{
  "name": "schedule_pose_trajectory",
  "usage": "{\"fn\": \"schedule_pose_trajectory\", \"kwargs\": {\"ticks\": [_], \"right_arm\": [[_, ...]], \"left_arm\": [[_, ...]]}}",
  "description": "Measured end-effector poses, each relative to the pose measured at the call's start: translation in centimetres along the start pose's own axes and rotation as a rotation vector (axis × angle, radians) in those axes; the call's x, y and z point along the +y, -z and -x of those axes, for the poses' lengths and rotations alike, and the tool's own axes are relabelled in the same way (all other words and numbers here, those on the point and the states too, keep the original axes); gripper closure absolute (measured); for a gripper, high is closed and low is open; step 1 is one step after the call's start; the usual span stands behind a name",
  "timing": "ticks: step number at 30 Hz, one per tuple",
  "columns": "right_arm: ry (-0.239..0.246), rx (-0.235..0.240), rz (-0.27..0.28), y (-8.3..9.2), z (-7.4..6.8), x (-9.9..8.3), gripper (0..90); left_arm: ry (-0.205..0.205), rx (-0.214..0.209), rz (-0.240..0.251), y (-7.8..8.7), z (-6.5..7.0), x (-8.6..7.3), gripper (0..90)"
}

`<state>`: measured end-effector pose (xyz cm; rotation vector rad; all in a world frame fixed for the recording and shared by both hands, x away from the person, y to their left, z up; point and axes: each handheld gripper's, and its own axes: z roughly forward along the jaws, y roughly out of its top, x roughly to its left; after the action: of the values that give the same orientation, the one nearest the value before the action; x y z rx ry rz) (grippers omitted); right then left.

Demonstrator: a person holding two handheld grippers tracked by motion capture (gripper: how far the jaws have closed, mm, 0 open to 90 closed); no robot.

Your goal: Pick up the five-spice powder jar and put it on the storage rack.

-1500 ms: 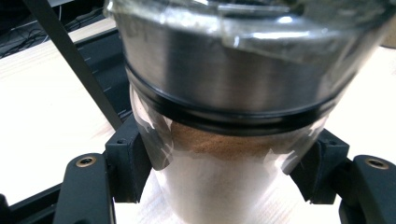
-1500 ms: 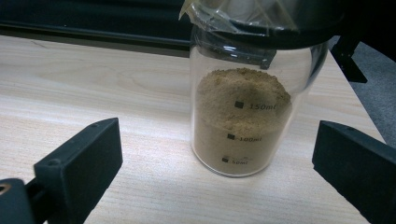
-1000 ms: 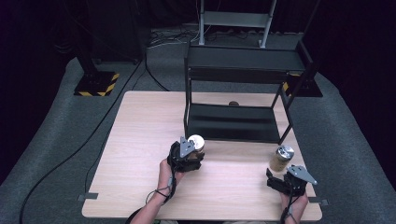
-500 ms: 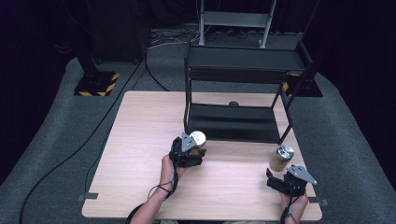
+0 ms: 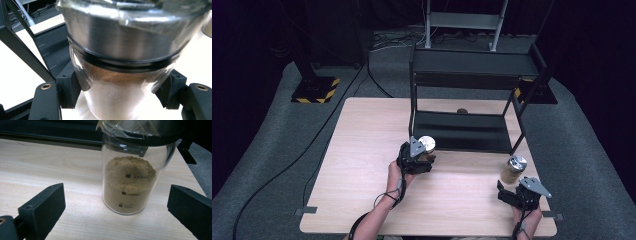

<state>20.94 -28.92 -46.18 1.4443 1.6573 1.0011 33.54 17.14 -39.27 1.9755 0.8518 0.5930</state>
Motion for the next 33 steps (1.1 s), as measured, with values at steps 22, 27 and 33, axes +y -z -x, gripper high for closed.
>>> {"fn": "schedule_pose_trajectory", "kwargs": {"ticks": [22,27,33], "right_arm": [[0.0,0.0,0.001,0.0,0.0,0.0,0.3],[0.001,0.0,0.0,0.0,0.0,0.0,0.3],[0.001,0.0,0.001,0.0,0.0,0.0,0.3]], "left_arm": [[0.015,0.0,-0.011,-2.0,-0.5,1.3,31.4],[0.017,0.004,-0.014,-2.5,-0.5,1.5,31.4],[0.015,0.007,-0.025,-3.2,-0.6,1.8,31.4]]}}
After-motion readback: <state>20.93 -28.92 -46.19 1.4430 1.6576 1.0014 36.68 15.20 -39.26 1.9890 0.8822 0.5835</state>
